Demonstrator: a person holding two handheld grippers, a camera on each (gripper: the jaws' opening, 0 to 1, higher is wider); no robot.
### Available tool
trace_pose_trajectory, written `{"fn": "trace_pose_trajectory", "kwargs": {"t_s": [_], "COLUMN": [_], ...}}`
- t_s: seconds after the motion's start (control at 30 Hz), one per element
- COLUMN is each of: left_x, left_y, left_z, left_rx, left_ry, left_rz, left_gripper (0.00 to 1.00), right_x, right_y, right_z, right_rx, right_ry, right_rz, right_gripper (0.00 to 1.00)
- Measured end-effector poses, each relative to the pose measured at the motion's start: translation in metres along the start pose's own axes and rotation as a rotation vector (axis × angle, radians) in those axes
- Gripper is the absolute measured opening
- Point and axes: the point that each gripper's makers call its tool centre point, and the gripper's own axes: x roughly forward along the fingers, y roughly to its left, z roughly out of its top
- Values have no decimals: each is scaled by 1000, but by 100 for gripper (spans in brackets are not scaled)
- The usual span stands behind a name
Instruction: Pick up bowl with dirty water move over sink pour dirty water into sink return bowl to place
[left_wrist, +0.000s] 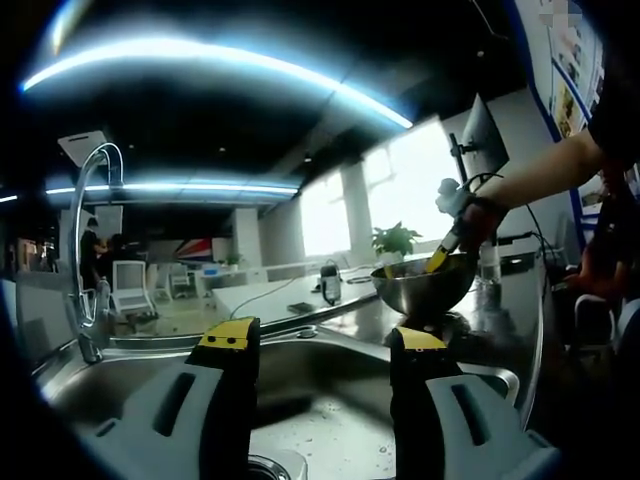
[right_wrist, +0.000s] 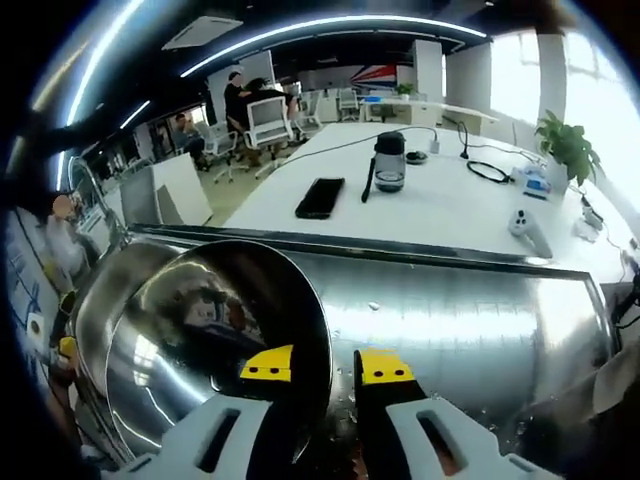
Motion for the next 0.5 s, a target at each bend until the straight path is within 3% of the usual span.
{"fn": "trace_pose_trajectory", "kwargs": {"t_s": [0.07, 0.13, 0.4, 0.5], "left_x": [0, 0, -1, -1], "left_y": [0, 0, 1, 1], "left_z": [0, 0, 0, 0], "left_rx": [-1, -1, -3, -3], "left_ry": [-1, -1, -3, -3], "left_rz": [0, 1, 2, 2], "left_gripper": [50, 50, 50, 50], "right_x": [-2, -5, -17, -24], "right_y": [5, 6, 9, 17], "right_z": [13, 18, 29, 39], "right_rx": [-26, -54, -130, -183], "right_ry": [-76, -112, -174, -249], "right_rz": [37, 45, 41, 76], "right_gripper": [28, 36, 46, 52]}}
